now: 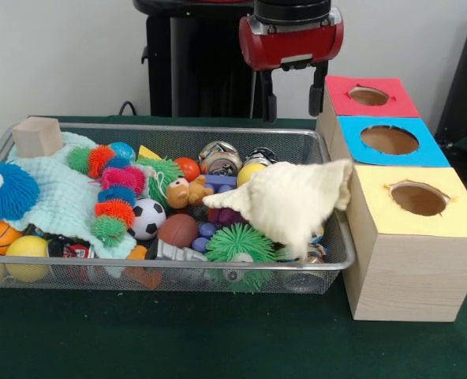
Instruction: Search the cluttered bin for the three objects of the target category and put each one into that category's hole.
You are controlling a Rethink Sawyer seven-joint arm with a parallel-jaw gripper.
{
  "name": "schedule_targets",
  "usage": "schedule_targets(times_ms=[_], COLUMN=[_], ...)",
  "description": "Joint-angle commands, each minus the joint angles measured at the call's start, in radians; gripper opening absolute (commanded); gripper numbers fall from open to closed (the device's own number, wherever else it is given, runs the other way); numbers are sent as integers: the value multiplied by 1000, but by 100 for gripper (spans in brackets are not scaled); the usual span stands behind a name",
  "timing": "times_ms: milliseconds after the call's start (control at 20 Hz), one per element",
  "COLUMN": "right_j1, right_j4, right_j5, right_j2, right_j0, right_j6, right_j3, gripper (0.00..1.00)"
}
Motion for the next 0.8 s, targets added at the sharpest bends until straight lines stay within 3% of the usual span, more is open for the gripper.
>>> schedule_targets(times_ms=[50, 450, 800], right_j1=[34, 41, 79], right_j4=[1, 18, -15], right_j5=[-69, -70, -21], right_j2=[43, 48, 51], right_j0=[-23, -51, -106], right_j6=[110, 111, 41], right_j3=[38, 49, -25], gripper=[100, 100, 100])
